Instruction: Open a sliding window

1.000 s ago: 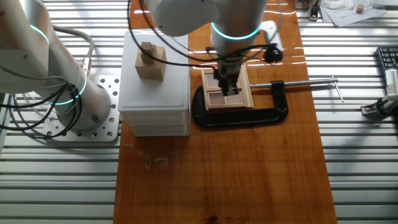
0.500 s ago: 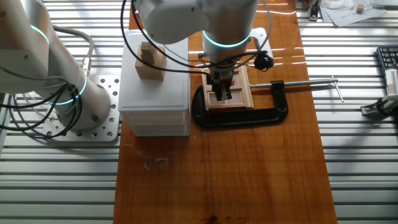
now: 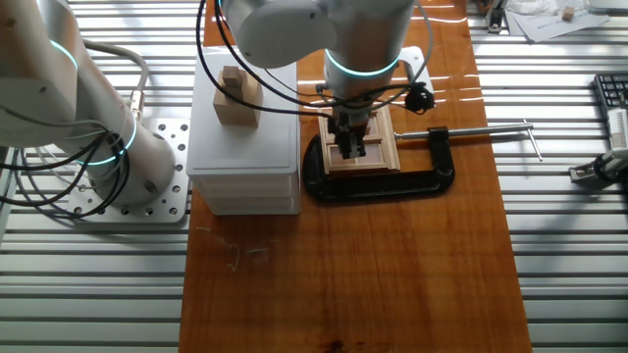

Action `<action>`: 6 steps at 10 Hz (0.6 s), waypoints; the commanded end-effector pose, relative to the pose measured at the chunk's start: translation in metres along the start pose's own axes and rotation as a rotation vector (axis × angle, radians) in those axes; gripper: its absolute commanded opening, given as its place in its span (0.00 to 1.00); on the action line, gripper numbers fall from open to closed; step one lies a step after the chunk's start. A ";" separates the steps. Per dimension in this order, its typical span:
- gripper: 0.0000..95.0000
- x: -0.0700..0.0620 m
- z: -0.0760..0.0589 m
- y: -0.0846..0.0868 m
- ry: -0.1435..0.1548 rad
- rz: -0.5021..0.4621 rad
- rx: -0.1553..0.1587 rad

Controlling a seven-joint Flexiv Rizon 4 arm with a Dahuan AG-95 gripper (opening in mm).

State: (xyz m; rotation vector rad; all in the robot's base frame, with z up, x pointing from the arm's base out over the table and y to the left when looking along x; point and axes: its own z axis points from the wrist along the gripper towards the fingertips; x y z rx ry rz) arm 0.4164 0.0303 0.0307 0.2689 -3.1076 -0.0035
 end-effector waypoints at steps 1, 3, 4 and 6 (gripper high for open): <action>0.00 0.000 0.001 0.000 0.009 -0.004 -0.002; 0.00 -0.001 0.003 -0.001 0.012 -0.007 -0.003; 0.00 -0.001 0.004 -0.001 0.012 -0.009 -0.002; 0.00 -0.001 0.006 -0.002 0.012 -0.014 -0.003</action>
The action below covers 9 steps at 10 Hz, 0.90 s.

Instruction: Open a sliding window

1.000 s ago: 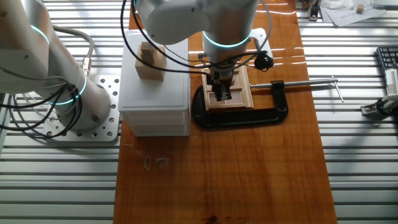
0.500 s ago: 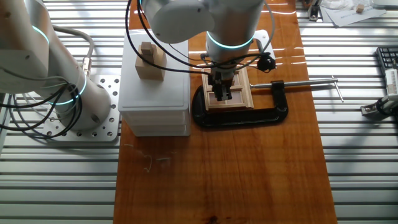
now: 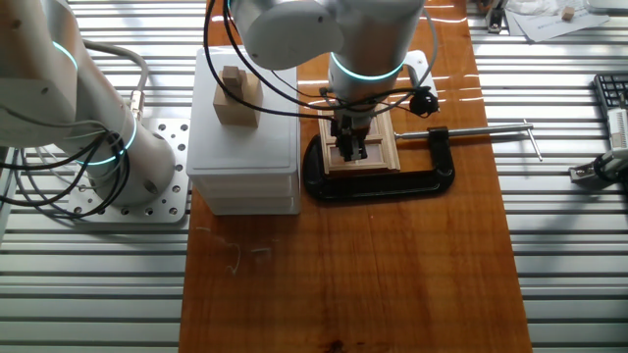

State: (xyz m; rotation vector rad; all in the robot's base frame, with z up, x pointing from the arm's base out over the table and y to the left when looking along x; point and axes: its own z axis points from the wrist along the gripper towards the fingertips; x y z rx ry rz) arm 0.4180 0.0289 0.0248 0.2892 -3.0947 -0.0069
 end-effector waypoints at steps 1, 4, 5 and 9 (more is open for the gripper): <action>0.00 0.000 0.001 0.000 0.001 -0.002 0.000; 0.00 -0.001 0.003 -0.001 0.000 -0.004 0.000; 0.00 -0.001 0.003 -0.001 0.000 -0.004 0.000; 0.00 -0.003 0.004 0.000 -0.001 -0.004 0.000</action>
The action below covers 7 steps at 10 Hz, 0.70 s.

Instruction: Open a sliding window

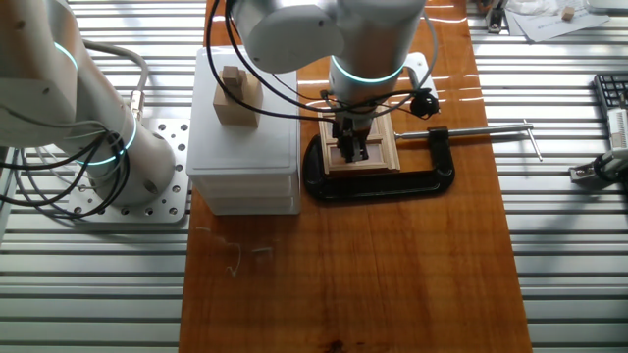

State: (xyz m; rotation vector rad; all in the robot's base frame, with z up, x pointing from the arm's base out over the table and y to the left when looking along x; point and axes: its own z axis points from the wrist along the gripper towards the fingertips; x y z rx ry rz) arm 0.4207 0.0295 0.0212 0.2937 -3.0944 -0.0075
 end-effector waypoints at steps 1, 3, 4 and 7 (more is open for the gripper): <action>0.00 0.000 0.001 0.000 -0.001 -0.002 0.001; 0.00 -0.001 0.001 0.000 -0.002 -0.003 0.001; 0.00 -0.001 0.001 0.000 -0.003 -0.002 0.001; 0.00 -0.002 0.001 0.000 -0.004 -0.004 0.001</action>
